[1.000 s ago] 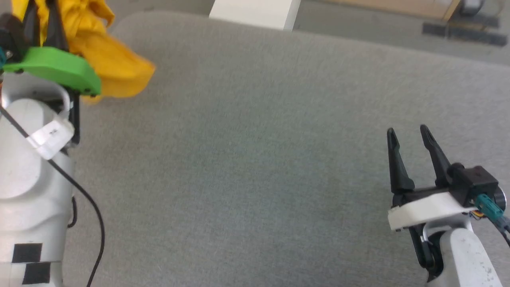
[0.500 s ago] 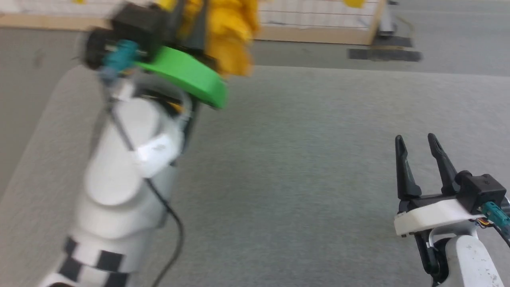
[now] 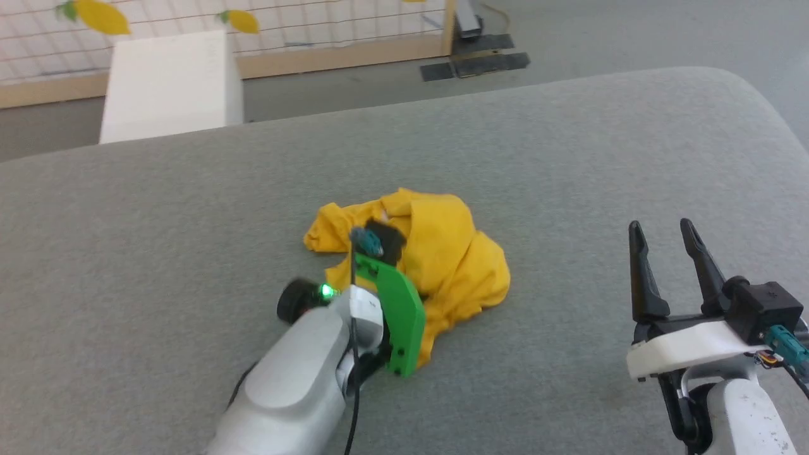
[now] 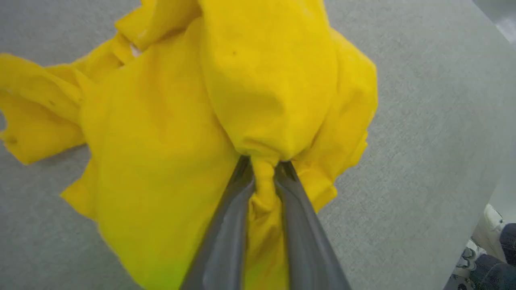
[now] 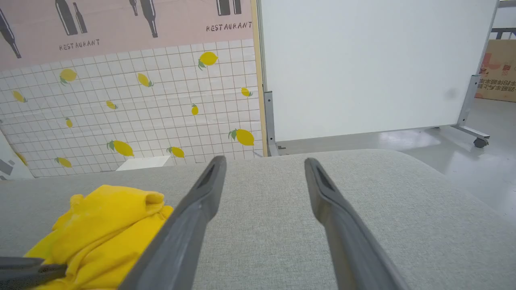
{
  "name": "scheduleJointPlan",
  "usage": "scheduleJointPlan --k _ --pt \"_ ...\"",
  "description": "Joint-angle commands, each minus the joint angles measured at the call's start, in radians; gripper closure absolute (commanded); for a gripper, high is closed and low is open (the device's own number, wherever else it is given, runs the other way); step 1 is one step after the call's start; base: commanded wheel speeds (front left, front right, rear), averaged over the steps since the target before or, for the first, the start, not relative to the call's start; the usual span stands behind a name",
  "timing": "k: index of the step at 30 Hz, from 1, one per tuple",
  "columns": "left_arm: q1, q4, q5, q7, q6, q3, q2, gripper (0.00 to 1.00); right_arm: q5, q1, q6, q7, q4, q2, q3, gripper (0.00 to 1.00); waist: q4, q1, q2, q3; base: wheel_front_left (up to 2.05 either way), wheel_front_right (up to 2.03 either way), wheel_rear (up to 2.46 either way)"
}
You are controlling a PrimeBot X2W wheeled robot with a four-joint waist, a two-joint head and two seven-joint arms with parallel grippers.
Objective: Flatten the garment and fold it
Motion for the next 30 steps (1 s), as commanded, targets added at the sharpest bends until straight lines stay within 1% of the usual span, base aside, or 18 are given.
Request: scheduleJointPlan --k 1,2,3,4,5,7,9,11,14,16,18,20,23,26,30 --pt "0.016 0.030 -0.012 0.045 -0.006 -0.014 -0.001 1.00 0.008 0.013 -0.002 -0.005 0.004 0.001 0.003 0.00 -0.056 0.0000 -0.0001 0.009 0.00 0.00 0.00" --pt "0.024 0.051 -0.020 0.076 -0.007 -0.022 -0.001 1.00 0.008 0.015 -0.002 -0.005 0.005 0.001 0.003 0.00 -0.058 0.0000 -0.0001 0.008 0.00 0.00 0.00" --pt "0.031 0.072 -0.030 0.111 -0.005 -0.027 -0.002 0.78 0.008 0.017 -0.002 -0.006 0.006 0.001 0.003 0.00 -0.058 0.0000 -0.0001 0.007 0.00 0.00 0.00" --pt "0.036 0.083 -0.036 0.131 -0.002 -0.028 -0.002 0.51 0.008 0.019 -0.002 -0.006 0.006 0.001 0.003 0.00 -0.058 0.0000 -0.0001 0.007 0.00 0.00 0.00" --pt "0.038 0.088 -0.041 0.142 0.001 -0.029 -0.003 0.00 0.007 0.021 -0.002 -0.006 0.007 0.001 0.003 0.00 -0.054 0.0000 -0.0001 0.005 0.00 0.00 0.00" --pt "0.039 0.075 -0.052 0.127 0.003 -0.021 -0.005 0.00 0.006 0.024 -0.002 -0.005 0.006 0.001 0.002 0.00 -0.042 0.0000 -0.0001 0.002 0.00 0.00 0.00" --pt "0.036 0.040 -0.060 0.057 0.006 0.001 -0.006 0.00 0.003 0.027 -0.002 -0.004 0.005 0.001 0.002 0.00 -0.026 0.0000 -0.0001 -0.005 0.00 0.00 0.00" --pt "0.037 -0.005 -0.066 -0.041 0.003 0.027 -0.006 0.00 0.000 0.029 -0.002 -0.002 0.002 0.001 0.001 0.00 -0.009 0.0000 -0.0001 -0.012 0.00 0.00 0.00" --pt "0.043 -0.075 -0.062 -0.236 0.012 0.088 0.000 0.00 -0.003 0.033 -0.002 0.001 -0.002 0.001 0.002 0.00 0.018 0.0000 -0.0001 -0.026 0.00 0.00 0.00" --pt "0.051 -0.118 -0.039 -0.363 0.029 0.120 0.016 0.00 -0.007 0.037 -0.002 0.004 -0.007 0.001 0.001 0.00 0.038 0.0000 -0.0001 -0.036 0.00 0.00 0.00" --pt "0.066 -0.157 -0.009 -0.494 0.065 0.158 0.037 0.00 -0.012 0.040 -0.002 0.008 -0.014 0.001 -0.001 0.00 0.059 0.0000 -0.0001 -0.044 0.00 0.00 0.00" --pt "0.086 -0.181 0.009 -0.576 0.088 0.186 0.055 0.00 -0.016 0.045 -0.002 0.014 -0.023 0.001 -0.002 0.00 0.078 0.0000 -0.0001 -0.049 0.00 0.00 0.00" --pt "0.122 -0.218 0.034 -0.627 0.116 0.233 0.082 0.00 -0.021 0.048 -0.002 0.022 -0.033 0.001 -0.002 0.00 0.101 0.0000 -0.0001 -0.053 0.00 0.00 0.00" --pt "0.170 -0.279 0.069 -0.637 0.140 0.296 0.098 0.00 -0.023 0.051 -0.002 0.030 -0.043 0.001 -0.006 0.00 0.127 0.0000 -0.0001 -0.051 0.00 0.00 0.00" --pt "0.251 -0.358 0.127 -0.638 0.137 0.390 0.092 0.00 -0.024 0.053 -0.002 0.038 -0.052 0.001 -0.007 0.00 0.158 0.0000 -0.0001 -0.044 0.00 0.00 0.00"
